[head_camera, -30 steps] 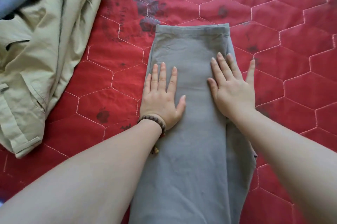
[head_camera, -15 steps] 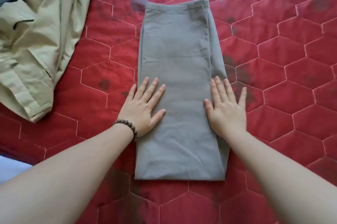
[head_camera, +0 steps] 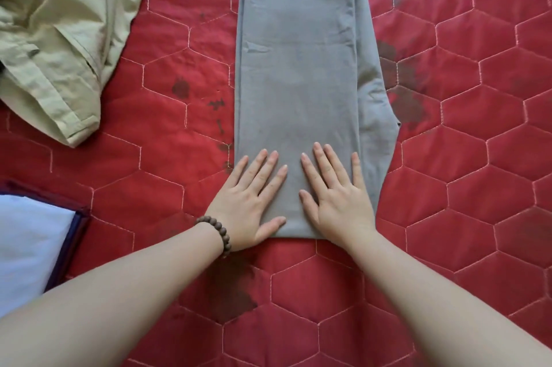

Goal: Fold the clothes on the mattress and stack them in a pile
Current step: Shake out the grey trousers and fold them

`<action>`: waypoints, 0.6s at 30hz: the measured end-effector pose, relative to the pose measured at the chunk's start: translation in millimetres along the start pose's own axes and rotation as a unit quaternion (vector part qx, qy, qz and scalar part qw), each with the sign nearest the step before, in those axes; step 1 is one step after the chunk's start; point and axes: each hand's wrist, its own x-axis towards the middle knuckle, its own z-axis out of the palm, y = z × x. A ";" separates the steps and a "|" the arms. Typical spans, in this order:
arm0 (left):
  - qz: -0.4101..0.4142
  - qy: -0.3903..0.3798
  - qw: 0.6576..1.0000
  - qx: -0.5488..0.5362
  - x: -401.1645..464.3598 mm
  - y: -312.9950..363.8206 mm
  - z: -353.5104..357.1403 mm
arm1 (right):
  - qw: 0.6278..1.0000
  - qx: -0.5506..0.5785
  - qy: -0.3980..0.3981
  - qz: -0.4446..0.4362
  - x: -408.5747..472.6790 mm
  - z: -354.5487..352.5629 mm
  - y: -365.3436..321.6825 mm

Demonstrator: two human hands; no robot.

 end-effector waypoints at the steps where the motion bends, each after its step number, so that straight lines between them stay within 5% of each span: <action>1: 0.014 0.000 1.000 0.003 -8.4 -2.0 2.8 | 1.000 -0.005 -0.007 -0.008 -5.0 1.3 4.6; 10: 0.033 -0.015 0.999 -0.019 -31.3 -9.2 -4.5 | 0.999 0.002 -0.030 -0.012 -43.3 -4.0 28.4; 13: 0.060 0.035 0.997 -0.024 -22.8 -39.6 -21.0 | 0.998 0.023 0.011 -0.049 -43.2 -16.8 63.9; 18: -0.008 0.085 0.995 0.041 22.6 -97.2 -49.5 | 0.997 -0.026 0.039 0.054 -15.5 -48.4 154.1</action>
